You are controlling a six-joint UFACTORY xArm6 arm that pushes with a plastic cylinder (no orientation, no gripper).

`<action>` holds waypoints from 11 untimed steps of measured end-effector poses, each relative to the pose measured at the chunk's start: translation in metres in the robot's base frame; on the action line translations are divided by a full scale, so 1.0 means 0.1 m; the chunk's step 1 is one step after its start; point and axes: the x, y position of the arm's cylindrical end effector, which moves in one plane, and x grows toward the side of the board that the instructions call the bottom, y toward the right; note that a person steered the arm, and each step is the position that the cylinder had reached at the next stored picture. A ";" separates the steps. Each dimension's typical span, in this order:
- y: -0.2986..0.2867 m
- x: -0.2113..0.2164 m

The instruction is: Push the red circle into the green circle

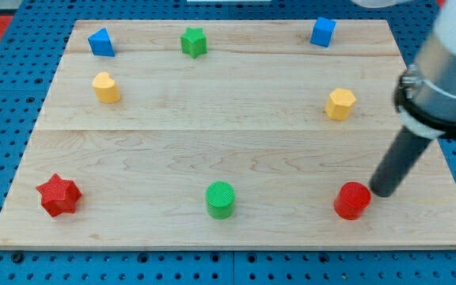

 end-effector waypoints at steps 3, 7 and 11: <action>-0.10 0.15; -0.83 0.20; -1.10 0.50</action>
